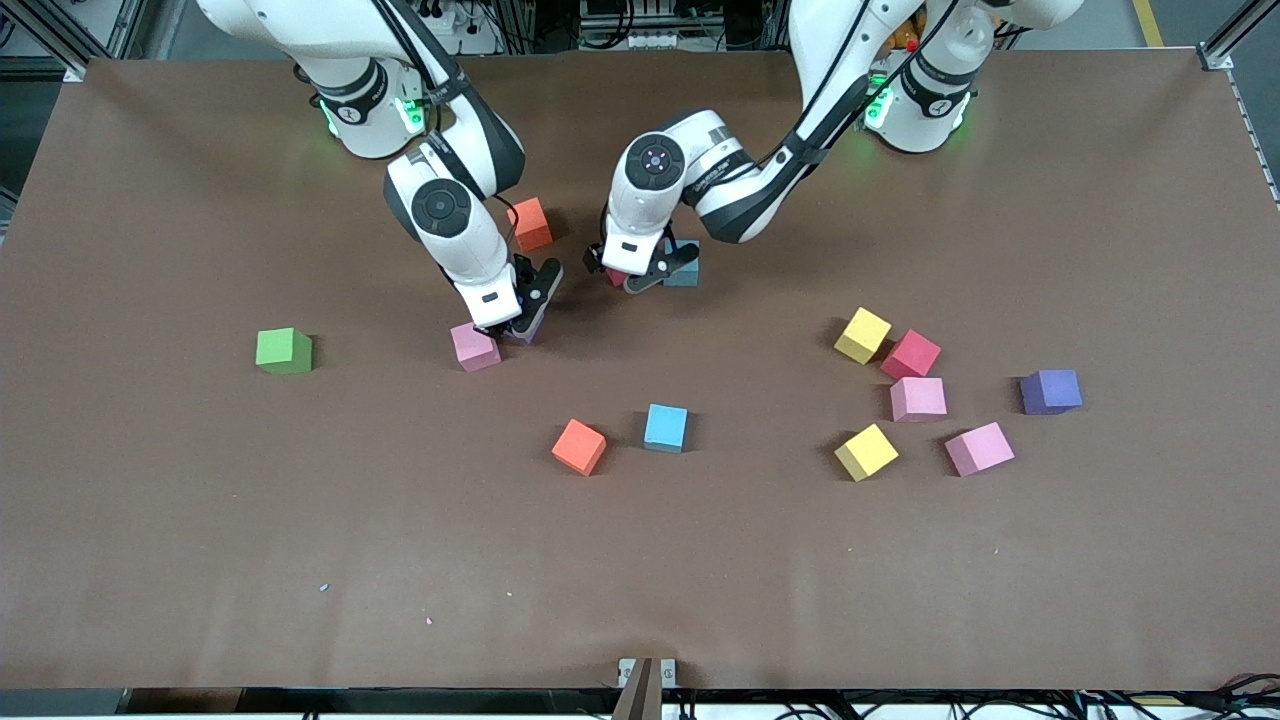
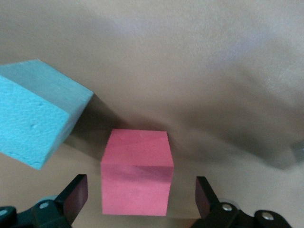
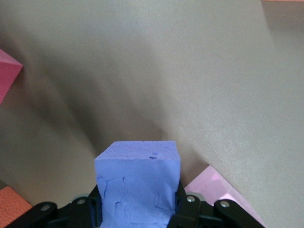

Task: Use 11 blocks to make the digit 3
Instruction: 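Grasp the magenta cube with the left gripper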

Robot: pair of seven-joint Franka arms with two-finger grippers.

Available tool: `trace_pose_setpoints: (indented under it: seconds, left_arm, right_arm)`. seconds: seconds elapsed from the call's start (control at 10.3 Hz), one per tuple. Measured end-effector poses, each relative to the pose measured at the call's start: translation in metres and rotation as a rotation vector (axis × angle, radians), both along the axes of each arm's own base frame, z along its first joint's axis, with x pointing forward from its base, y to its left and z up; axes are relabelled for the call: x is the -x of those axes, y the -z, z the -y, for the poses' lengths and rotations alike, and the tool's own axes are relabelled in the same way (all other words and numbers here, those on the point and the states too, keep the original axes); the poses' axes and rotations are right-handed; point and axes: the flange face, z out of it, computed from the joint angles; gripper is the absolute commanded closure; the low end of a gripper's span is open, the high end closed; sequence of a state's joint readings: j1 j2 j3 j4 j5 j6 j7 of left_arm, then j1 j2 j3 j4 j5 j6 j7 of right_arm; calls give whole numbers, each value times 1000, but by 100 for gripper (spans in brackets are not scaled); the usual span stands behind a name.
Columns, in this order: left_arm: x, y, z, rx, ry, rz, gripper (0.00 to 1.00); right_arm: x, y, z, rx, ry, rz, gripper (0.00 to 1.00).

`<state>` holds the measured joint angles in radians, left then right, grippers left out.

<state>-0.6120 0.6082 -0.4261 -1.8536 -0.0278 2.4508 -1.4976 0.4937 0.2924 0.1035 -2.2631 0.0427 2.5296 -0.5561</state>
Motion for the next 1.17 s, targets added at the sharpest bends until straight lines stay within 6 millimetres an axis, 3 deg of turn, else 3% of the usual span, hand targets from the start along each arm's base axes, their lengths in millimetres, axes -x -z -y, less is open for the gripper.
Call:
trace_pose_setpoints:
  seconds: [0.19,0.29,0.49,0.58,0.68,0.97,1.17]
  left_arm:
    - [2,7,3,-3,3,-10,0]
    - [2,11,2,-6,3,-14,8]
    - [7,18,3,-16,16,-17,44]
    - [10,21,4,-20,22,-20,76]
    - [13,24,6,-24,30,-22,98]
    - [10,22,7,-22,25,-16,100]
    - [-7,1,2,-36,-55,-13,100]
  right_arm:
    - [-3,1,6,5,12,-9,100]
    - [-3,2,6,6,12,-10,100]
    - [-2,2,6,7,11,-12,100]
    - [-2,2,6,7,11,-12,100]
    - [-2,2,6,7,11,-12,100]
    - [-2,2,6,7,11,-12,100]
    - [-2,3,6,9,10,-15,100]
